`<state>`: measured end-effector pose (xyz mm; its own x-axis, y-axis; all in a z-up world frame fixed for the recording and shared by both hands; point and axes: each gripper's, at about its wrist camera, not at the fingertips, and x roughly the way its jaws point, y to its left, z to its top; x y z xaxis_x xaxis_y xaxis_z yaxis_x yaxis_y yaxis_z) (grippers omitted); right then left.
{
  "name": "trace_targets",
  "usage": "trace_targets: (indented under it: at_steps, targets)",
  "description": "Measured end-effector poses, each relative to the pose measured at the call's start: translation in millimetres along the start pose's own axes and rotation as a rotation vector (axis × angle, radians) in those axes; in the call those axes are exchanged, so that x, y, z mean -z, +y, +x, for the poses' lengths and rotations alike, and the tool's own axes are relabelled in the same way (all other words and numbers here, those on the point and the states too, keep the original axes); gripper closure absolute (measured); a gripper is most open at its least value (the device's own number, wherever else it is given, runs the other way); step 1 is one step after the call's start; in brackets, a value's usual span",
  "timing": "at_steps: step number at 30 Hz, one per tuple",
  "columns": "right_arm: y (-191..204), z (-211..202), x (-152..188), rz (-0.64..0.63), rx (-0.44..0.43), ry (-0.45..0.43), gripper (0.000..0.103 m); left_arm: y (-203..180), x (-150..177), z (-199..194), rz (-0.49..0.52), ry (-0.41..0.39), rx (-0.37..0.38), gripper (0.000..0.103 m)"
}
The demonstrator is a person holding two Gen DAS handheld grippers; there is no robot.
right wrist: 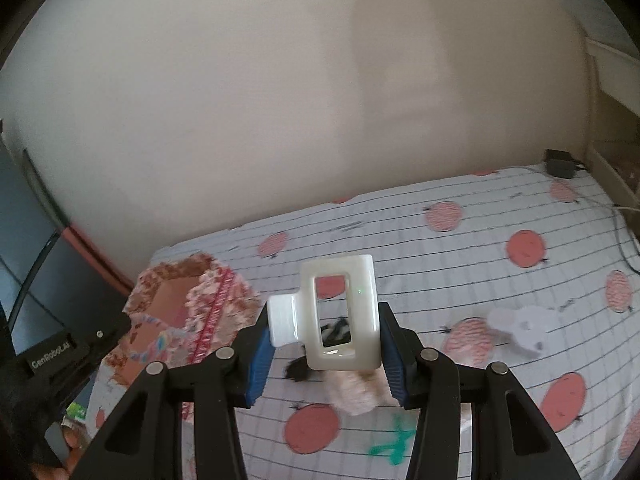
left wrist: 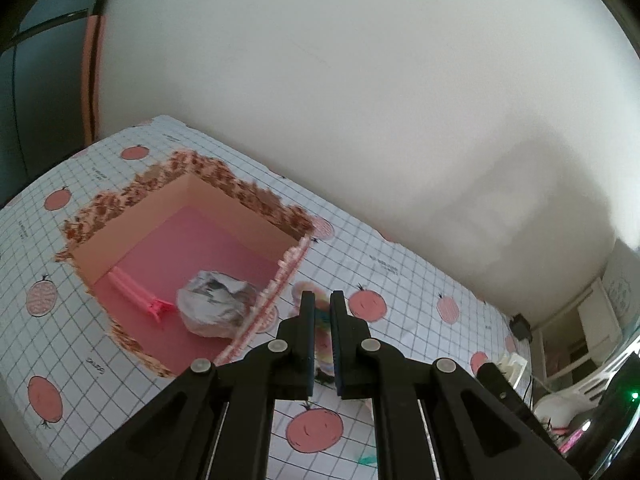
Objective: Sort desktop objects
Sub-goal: 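Carry the hair tie and white clip over the floral box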
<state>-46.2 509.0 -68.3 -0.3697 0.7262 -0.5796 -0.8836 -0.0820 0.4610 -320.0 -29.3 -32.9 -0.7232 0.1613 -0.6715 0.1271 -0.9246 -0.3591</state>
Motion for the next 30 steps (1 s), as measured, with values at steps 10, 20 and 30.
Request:
trace_targets:
  at_steps: [10,20,30]
  targets:
    - [59,20,17,-0.065,-0.086,0.028,0.053,47,-12,-14,-0.098,-0.044,-0.014,0.096]
    - [105,40,32,-0.138,-0.136,0.074,0.053,91,-17,-19,-0.192,-0.065,-0.038,0.096]
    - [157,53,37,-0.245,-0.199,0.097,0.053,121,-16,-18,-0.272,-0.081,-0.058,0.096]
